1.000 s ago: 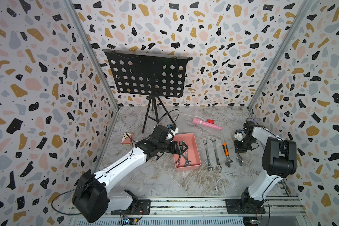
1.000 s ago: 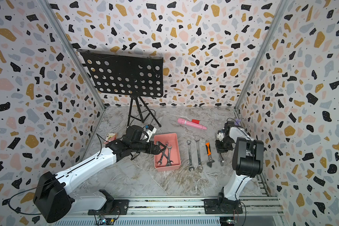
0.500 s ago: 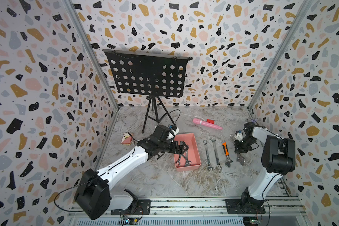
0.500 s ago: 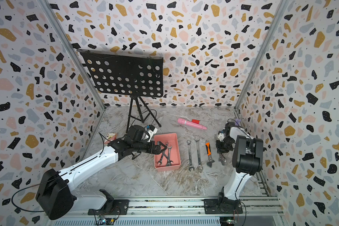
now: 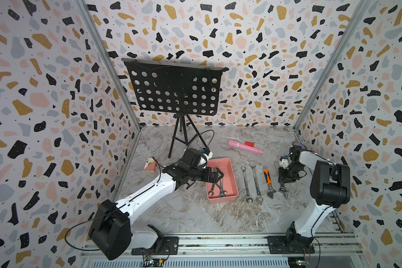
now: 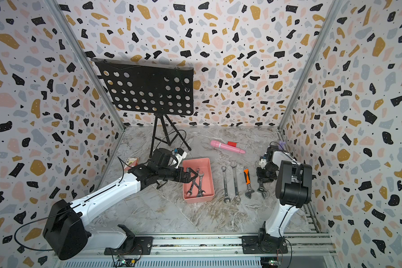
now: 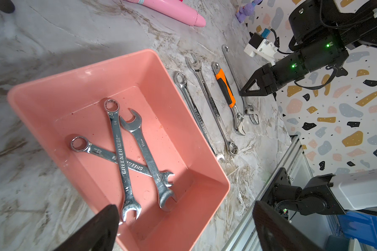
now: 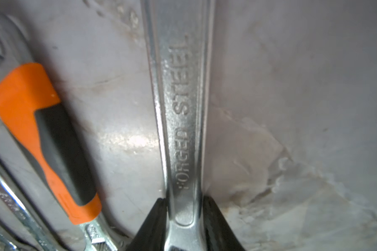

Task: Take out the wrench from the storage box
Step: Place the wrench at the center of the board.

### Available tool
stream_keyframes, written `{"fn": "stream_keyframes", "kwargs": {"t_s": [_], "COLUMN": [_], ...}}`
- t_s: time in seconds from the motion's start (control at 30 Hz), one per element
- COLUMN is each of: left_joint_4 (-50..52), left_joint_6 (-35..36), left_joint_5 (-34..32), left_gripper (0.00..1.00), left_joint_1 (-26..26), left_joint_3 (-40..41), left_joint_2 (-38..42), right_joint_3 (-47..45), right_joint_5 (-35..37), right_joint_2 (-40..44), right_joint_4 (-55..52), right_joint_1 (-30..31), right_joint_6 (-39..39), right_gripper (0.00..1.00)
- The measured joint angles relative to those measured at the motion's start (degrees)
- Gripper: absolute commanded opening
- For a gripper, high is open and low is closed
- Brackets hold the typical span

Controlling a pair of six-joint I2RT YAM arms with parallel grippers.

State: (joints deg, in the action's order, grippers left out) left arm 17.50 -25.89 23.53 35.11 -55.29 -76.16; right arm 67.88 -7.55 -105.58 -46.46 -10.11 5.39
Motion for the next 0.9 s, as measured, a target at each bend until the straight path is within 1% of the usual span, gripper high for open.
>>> {"fn": "stream_keyframes", "kwargs": {"t_s": [0.2, 0.33, 0.43, 0.57, 0.67, 0.8, 0.9], "left_joint_4": [0.0, 0.63, 2.36, 5.6, 7.98, 10.58, 12.04], "left_joint_6": [0.33, 0.57, 0.37, -1.09, -2.6, -3.93, -4.22], "left_joint_5": [-0.02, -0.37, -2.23, -6.8, -9.88, -13.77, -15.98], "left_gripper": [1.0, 1.0, 1.0, 0.97, 0.94, 0.92, 0.91], "left_joint_1": [0.0, 0.0, 0.0, 0.17, 0.79, 2.84, 4.55], "left_joint_3": [0.0, -0.11, -0.5, -0.76, -0.92, -2.19, -3.78], "left_joint_2": [0.0, 0.09, 0.52, 2.4, 4.0, 4.46, 4.13], "right_joint_3": [0.0, 0.02, 0.28, 0.87, 0.81, -1.09, -3.69], "right_joint_5": [0.74, 0.76, -0.48, -4.57, -7.98, -11.65, -14.95], "right_joint_2": [1.27, 6.03, 12.28, 20.76, 25.77, 31.21, 35.71], "right_joint_4": [-0.63, -1.03, -0.92, 0.37, 1.42, 3.3, 4.33], "right_joint_1": [0.0, 0.61, 1.66, 4.04, 7.1, 11.74, 15.23], "right_joint_6": [-0.46, -1.07, -2.19, -4.85, -7.63, -11.43, -14.88], "right_gripper": [0.38, 0.42, 0.5, 0.65, 0.72, 0.85, 0.97]}}
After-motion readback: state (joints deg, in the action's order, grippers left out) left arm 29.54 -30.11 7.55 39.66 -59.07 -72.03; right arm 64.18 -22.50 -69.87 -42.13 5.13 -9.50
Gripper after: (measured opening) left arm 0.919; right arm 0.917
